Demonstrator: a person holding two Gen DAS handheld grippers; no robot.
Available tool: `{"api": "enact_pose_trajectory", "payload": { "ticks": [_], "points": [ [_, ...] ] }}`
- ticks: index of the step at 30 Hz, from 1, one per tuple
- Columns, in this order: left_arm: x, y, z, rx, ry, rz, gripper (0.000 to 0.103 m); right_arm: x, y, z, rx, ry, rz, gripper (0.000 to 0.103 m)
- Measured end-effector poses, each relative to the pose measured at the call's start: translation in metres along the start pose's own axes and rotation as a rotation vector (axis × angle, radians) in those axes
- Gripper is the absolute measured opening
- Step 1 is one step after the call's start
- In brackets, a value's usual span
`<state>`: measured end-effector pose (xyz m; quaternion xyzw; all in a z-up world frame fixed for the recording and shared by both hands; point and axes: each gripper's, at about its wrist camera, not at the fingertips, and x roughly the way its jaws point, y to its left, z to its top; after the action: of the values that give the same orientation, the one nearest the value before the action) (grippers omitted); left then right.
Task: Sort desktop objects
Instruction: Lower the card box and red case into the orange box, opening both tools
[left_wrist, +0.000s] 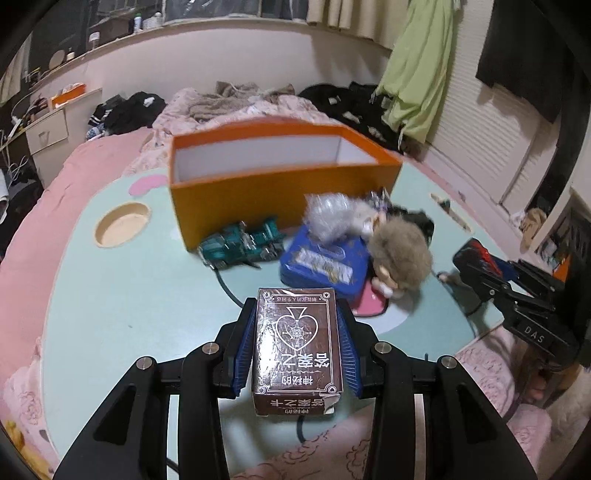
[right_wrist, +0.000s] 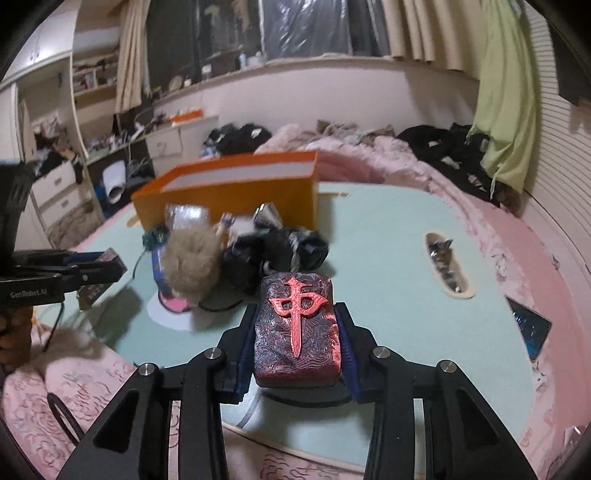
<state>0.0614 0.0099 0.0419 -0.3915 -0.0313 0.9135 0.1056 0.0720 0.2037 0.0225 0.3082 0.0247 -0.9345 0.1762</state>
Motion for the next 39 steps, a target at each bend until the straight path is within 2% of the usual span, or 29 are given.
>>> {"api": "enact_pose_trajectory", "payload": {
  "ticks": [5, 10, 14, 21, 24, 25, 27, 28, 30, 35, 39],
  "points": [
    [-0.015, 0.006, 0.028, -0.001, -0.075, 0.002, 0.042, 0.001, 0.008, 0.037, -0.04, -0.057, 0.009, 0.038],
    [-0.007, 0.017, 0.068, 0.007, -0.122, 0.035, 0.042, 0.017, 0.019, 0.085, -0.069, -0.112, 0.053, 0.038],
    [0.01, 0.029, 0.098, 0.006, -0.129, 0.047, 0.042, 0.046, 0.02, 0.125, -0.059, -0.092, 0.109, 0.038],
    [0.051, 0.051, 0.144, -0.044, -0.114, 0.025, 0.042, 0.102, 0.01, 0.165, -0.014, -0.025, 0.179, 0.038],
    [0.07, 0.058, 0.16, -0.064, -0.106, 0.002, 0.042, 0.125, 0.01, 0.174, -0.012, -0.003, 0.192, 0.039],
    [0.075, 0.059, 0.163, -0.068, -0.098, -0.002, 0.045, 0.132, 0.01, 0.176, -0.014, 0.003, 0.202, 0.04],
    [0.085, 0.063, 0.168, -0.085, -0.081, -0.009, 0.058, 0.138, 0.01, 0.176, -0.021, 0.0, 0.209, 0.049],
    [0.086, 0.064, 0.168, -0.093, -0.085, -0.011, 0.062, 0.139, 0.01, 0.177, -0.028, -0.006, 0.21, 0.059],
    [0.085, 0.067, 0.166, -0.108, -0.103, -0.01, 0.066, 0.135, 0.008, 0.175, -0.033, -0.033, 0.202, 0.065],
    [0.07, 0.076, 0.154, -0.124, -0.12, -0.013, 0.066, 0.121, -0.007, 0.163, 0.002, -0.036, 0.183, 0.069],
    [0.047, 0.076, 0.129, -0.109, -0.123, 0.0, 0.066, 0.094, -0.017, 0.139, 0.036, -0.033, 0.132, 0.072]
  ]
}}
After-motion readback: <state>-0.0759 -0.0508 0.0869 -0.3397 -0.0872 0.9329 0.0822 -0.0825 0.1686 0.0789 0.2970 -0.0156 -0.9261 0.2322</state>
